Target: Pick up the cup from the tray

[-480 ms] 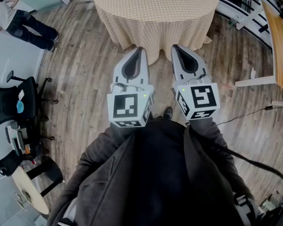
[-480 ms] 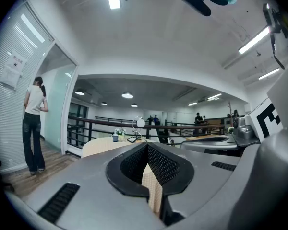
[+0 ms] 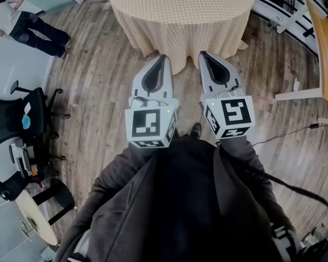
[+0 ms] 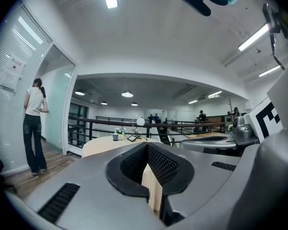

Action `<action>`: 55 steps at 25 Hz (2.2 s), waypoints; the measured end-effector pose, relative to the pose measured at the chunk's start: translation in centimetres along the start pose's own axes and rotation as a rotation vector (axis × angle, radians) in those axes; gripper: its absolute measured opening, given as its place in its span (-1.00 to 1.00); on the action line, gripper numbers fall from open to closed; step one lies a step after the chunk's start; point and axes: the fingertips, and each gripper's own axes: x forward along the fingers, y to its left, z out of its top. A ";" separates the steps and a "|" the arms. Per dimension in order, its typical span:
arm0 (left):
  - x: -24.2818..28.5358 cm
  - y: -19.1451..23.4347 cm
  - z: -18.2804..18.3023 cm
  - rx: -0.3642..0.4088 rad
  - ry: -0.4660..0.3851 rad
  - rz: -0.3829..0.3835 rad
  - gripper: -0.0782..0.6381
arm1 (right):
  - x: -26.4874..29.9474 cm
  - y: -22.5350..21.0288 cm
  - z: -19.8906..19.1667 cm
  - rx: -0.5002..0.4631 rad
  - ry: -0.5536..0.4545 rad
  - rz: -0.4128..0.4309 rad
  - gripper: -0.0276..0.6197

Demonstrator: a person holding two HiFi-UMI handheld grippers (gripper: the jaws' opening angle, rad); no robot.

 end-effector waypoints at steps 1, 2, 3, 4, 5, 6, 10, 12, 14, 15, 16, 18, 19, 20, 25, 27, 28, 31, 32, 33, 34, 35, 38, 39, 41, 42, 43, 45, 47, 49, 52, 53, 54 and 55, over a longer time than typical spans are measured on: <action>0.0 -0.2 -0.1 0.001 0.004 0.000 -0.77 | -0.1 -0.1 -0.1 0.009 -0.001 0.005 -0.89; 0.0 -0.4 -0.2 -0.002 0.007 0.001 -0.77 | -0.2 -0.1 -0.2 0.024 -0.002 0.014 -0.90; 0.0 -0.6 -0.2 -0.005 0.008 0.002 -0.77 | -0.3 -0.1 -0.3 0.041 -0.003 0.024 -0.90; 0.0 -0.8 -0.2 -0.005 0.004 0.003 -0.77 | -0.4 -0.2 -0.4 0.055 -0.004 0.034 -0.89; 0.1 -1.1 -0.2 -0.002 -0.003 0.004 -0.77 | -0.5 -0.2 -0.5 0.064 -0.007 0.040 -0.89; 0.1 -1.3 -0.1 0.003 -0.009 0.005 -0.77 | -0.6 -0.4 -0.5 0.068 -0.010 0.043 -0.89; 0.1 -2.8 -0.8 0.011 0.004 0.006 -0.77 | -1.6 -1.6 -1.6 0.089 0.004 0.034 -0.89; 0.3 -3.9 -1.2 0.017 0.025 0.002 -0.77 | -2.2 -2.5 -2.3 0.109 0.015 0.031 -0.89; 0.5 -5.0 -1.5 0.029 0.039 -0.002 -0.77 | -2.7 -3.4 -2.6 0.127 0.014 0.031 -0.89; 0.7 -5.5 -1.6 0.036 0.042 -0.004 -0.77 | -3.0 -3.9 -2.8 0.136 0.012 0.029 -0.89; 0.8 -6.0 -1.7 0.042 0.045 -0.004 -0.77 | -3.2 -4.4 -3.0 0.146 0.011 0.024 -0.89; 1.0 -6.5 -2.1 0.049 0.056 -0.004 -0.77 | -3.4 -5.3 -3.5 0.166 0.011 0.011 -0.89; 1.2 -6.7 -2.4 0.050 0.064 -0.003 -0.77 | -3.5 -5.6 -3.8 0.175 0.012 0.005 -0.89; 1.4 -6.8 -2.5 0.051 0.071 -0.003 -0.77 | -3.5 -5.9 -4.1 0.181 0.014 0.001 -0.89; 2.7 -7.0 -3.0 0.048 0.074 -0.014 -0.77 | -2.7 -6.9 -4.9 0.186 0.029 -0.010 -0.89; 3.5 -6.4 -3.6 0.036 0.079 -0.015 -0.77 | -1.8 -7.1 -5.3 0.180 0.039 -0.012 -0.89; 4.0 -6.0 -3.8 0.026 0.081 -0.014 -0.77 | -1.3 -7.3 -5.5 0.180 0.046 -0.014 -0.89; 6.0 -4.6 -3.9 0.002 0.075 -0.016 -0.77 | 0.6 -7.9 -5.6 0.170 0.063 -0.020 -0.89; 6.8 -4.2 -3.8 -0.005 0.071 -0.019 -0.77 | 1.4 -8.1 -5.5 0.166 0.067 -0.022 -0.89; 7.7 -3.7 -3.7 -0.012 0.066 -0.024 -0.77 | 2.3 -8.4 -5.3 0.162 0.069 -0.024 -0.89; 8.5 -3.2 -3.6 -0.019 0.062 -0.029 -0.77 | 3.3 -8.5 -5.1 0.157 0.070 -0.025 -0.89; 9.3 -2.5 -3.4 -0.025 0.058 -0.033 -0.77 | 4.3 -8.6 -4.9 0.152 0.071 -0.027 -0.89; 11.8 -0.5 -2.8 -0.044 0.049 -0.038 -0.77 | 7.3 -8.9 -4.1 0.136 0.074 -0.030 -0.89; 12.6 0.2 -2.5 -0.047 0.043 -0.041 -0.77 | 8.3 -9.1 -3.8 0.129 0.075 -0.030 -0.89; 14.0 1.5 -2.0 -0.051 0.029 -0.050 -0.77 | 10.4 -9.0 -3.0 0.116 0.074 -0.028 -0.89; 14.6 2.4 -1.7 -0.053 0.020 -0.054 -0.77 | 11.5 -8.9 -2.6 0.108 0.072 -0.027 -0.89; 15.1 3.3 -1.3 -0.055 0.012 -0.058 -0.77 | 12.6 -8.6 -2.1 0.100 0.068 -0.025 -0.89; 16.0 5.3 -0.5 -0.061 -0.010 -0.060 -0.77 | 14.6 -8.0 -1.1 0.078 0.058 -0.022 -0.89; 16.8 7.0 0.3 -0.067 -0.036 -0.062 -0.77 | 16.2 -7.4 -0.2 0.056 0.048 -0.023 -0.89; 17.6 8.3 0.9 -0.075 -0.056 -0.072 -0.77 | 17.6 -7.1 0.6 0.039 0.038 -0.030 -0.89; 18.8 9.9 1.3 -0.087 -0.067 -0.089 -0.77 | 19.5 -6.9 1.4 0.026 0.026 -0.049 -0.89; 19.2 10.4 1.3 -0.092 -0.069 -0.093 -0.77 | 20.1 -6.9 1.4 0.021 0.027 -0.053 -0.89; 19.6 10.9 1.3 -0.097 -0.069 -0.097 -0.77 | 20.6 -6.9 1.5 0.017 0.032 -0.056 -0.89; 20.0 11.2 1.2 -0.104 -0.067 -0.102 -0.77 | 21.1 -6.9 1.5 0.013 0.038 -0.060 -0.89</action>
